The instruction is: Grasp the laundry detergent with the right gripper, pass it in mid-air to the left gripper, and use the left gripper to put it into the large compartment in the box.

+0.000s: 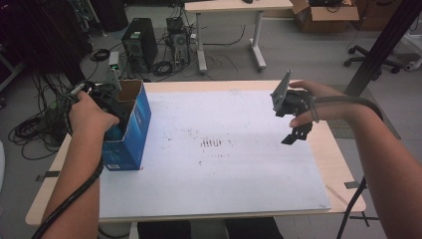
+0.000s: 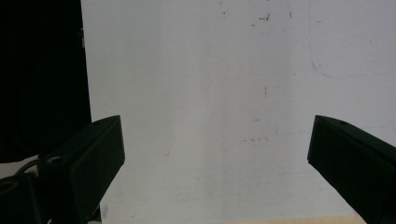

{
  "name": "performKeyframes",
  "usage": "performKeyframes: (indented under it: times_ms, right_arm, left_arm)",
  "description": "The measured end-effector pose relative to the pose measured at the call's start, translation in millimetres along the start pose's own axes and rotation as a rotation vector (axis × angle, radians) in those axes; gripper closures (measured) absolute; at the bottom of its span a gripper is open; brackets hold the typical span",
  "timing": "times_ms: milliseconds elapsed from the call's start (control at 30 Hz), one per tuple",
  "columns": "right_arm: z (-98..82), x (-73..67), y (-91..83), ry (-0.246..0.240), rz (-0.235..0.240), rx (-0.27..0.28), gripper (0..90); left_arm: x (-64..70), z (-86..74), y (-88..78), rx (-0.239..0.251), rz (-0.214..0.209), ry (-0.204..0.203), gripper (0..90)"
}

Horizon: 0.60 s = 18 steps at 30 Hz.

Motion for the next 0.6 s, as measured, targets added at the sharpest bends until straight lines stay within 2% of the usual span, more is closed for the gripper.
performKeyframes:
  times_ms: [233,600]
  right_arm:
    - [-1.1,-0.1,-0.3,0.0,-0.003,0.003,3.9]
    - [-1.7,-0.3,1.0,0.0,-0.003,0.007,3.8]
  left_arm:
    - [-0.2,-0.5,7.7,-0.013,-0.001,0.0,37.9]
    - [-2.4,-1.1,9.6,-0.001,-0.012,-0.004,37.9]
Point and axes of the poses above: each handheld gripper's, and its own axes: y roughly forward along the jaws, z roughly out of its top, x roughly to its right, the point moved 6 cm from there along y, roughly forward along the jaws, and after that the axes turned 6 degrees about -x, right-handed, at the moved point
